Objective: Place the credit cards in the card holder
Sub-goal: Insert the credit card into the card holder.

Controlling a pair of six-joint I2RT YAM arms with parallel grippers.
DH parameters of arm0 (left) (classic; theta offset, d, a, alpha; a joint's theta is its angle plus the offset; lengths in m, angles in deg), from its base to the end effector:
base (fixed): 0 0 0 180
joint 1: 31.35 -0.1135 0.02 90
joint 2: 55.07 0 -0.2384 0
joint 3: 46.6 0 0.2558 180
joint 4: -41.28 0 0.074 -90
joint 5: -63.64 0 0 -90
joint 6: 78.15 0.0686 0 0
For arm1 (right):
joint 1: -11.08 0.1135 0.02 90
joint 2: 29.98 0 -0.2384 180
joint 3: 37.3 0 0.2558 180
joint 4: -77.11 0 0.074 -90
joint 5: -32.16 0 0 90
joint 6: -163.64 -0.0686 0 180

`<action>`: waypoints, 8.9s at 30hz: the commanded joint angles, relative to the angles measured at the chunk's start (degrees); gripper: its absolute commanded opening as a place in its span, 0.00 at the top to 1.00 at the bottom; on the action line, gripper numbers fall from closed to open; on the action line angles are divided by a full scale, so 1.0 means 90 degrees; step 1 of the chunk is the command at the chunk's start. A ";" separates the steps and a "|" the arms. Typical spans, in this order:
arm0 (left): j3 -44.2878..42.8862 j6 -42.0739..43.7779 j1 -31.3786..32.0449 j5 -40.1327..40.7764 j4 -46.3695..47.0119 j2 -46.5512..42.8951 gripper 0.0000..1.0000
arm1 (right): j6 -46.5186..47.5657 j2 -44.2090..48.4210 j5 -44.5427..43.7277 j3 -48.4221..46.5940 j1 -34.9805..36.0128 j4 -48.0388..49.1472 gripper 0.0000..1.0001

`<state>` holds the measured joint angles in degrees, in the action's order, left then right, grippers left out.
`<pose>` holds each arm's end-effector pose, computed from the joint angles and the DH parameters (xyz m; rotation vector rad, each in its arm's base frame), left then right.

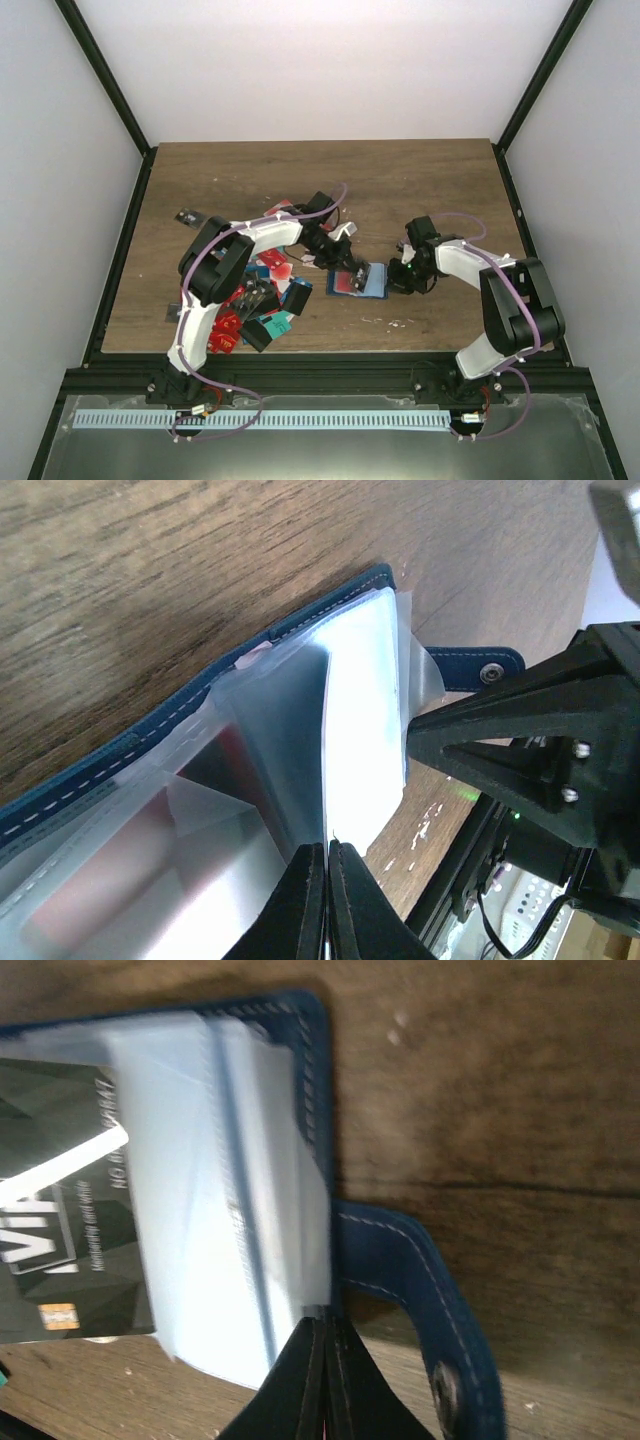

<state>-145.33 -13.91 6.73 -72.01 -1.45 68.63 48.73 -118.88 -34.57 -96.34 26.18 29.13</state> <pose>0.3086 -0.3041 0.0910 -0.5227 -2.7136 1.2708 0.2499 0.0955 0.0906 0.1913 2.9994 0.6909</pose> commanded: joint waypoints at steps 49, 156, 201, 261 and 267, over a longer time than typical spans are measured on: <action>0.0771 -0.1460 0.0246 -0.0113 0.1306 0.0352 0.96 | -0.0433 -0.0201 0.0641 0.0469 -0.0008 0.0653 0.99; -0.1031 0.0428 0.0385 0.2283 -0.2235 0.0199 0.96 | -0.1011 0.0110 0.1634 0.0269 -0.0013 0.1539 0.86; -0.1030 0.0284 0.0514 0.2223 -0.2066 0.0591 0.96 | -0.0939 -0.0329 0.1995 0.0271 -0.0016 0.1945 0.75; -0.0673 -0.0005 -0.0585 0.2769 -0.2554 -0.1399 0.89 | -0.1266 -0.1250 0.2425 -0.1248 0.1025 0.1760 0.73; 0.0222 0.0261 -0.1082 0.2825 -0.2283 -0.1786 0.84 | -0.1310 -0.1763 0.2724 -0.2019 0.1447 0.1849 0.65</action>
<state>-147.25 -13.29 -1.64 -47.55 -22.65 53.48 37.56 -132.61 -12.32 -110.00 37.19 45.63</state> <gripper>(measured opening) 0.150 0.331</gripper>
